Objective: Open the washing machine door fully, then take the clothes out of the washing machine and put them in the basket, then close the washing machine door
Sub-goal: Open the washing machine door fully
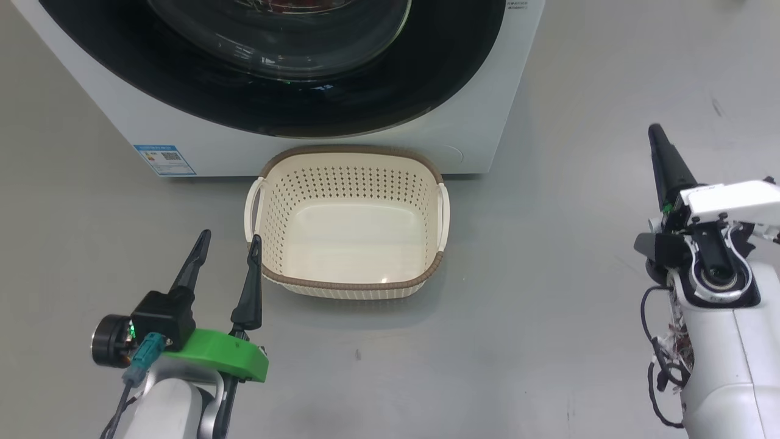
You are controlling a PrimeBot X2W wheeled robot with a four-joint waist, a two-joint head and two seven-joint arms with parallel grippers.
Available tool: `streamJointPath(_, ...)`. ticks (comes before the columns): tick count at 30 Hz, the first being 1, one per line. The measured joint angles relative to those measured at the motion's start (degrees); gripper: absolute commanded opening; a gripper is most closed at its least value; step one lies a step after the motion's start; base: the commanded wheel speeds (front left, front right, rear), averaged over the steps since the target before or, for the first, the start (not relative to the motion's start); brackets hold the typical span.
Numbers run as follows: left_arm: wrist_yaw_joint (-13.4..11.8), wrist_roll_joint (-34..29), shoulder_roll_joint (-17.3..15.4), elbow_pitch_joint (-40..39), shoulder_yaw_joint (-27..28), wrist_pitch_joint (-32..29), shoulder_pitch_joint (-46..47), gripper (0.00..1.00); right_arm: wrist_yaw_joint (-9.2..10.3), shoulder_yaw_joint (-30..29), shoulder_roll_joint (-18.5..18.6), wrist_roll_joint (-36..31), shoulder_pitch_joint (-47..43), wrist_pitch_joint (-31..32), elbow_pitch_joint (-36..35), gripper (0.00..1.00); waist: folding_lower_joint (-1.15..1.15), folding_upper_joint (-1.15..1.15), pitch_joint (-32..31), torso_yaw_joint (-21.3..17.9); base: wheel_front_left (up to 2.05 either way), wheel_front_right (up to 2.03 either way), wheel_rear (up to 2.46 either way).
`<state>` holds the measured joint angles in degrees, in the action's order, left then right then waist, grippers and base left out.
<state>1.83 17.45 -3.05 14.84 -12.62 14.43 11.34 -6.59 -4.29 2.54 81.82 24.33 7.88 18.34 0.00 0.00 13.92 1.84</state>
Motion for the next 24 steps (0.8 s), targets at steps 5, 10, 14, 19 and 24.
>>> streamJointPath(5,0.49,-0.93,0.18,-0.67,-0.54,0.01,1.99,1.00,0.00,-0.75,0.14,5.20,6.19,5.33,0.01,0.00,0.00,0.00,2.81,0.83,0.00,0.00,0.00)
streamJointPath(10,0.56,-1.00,0.33,-1.38,-1.10,0.01,4.02,1.00,0.99,-0.82,0.71,7.08,12.02,9.51,0.00,0.00,0.00,0.00,5.82,1.90,0.00,0.00,0.00)
streamJointPath(14,0.85,-1.00,0.47,-2.19,-1.98,0.01,5.74,1.00,2.25,-0.82,2.42,7.51,16.80,11.89,-0.21,0.00,0.00,0.00,8.39,2.91,0.00,0.00,0.00)
streamJointPath(19,1.07,-1.00,0.67,-2.75,-2.48,0.01,7.85,1.00,3.80,-0.92,4.01,8.44,23.37,14.12,-0.54,0.00,0.00,0.00,11.66,4.25,0.00,0.00,0.00)
streamJointPath(24,1.44,-0.99,0.86,-3.35,-3.25,0.01,9.86,1.00,5.56,-0.99,6.47,8.50,29.04,15.71,-0.26,0.00,0.00,0.00,14.75,5.61,0.00,0.00,0.00)
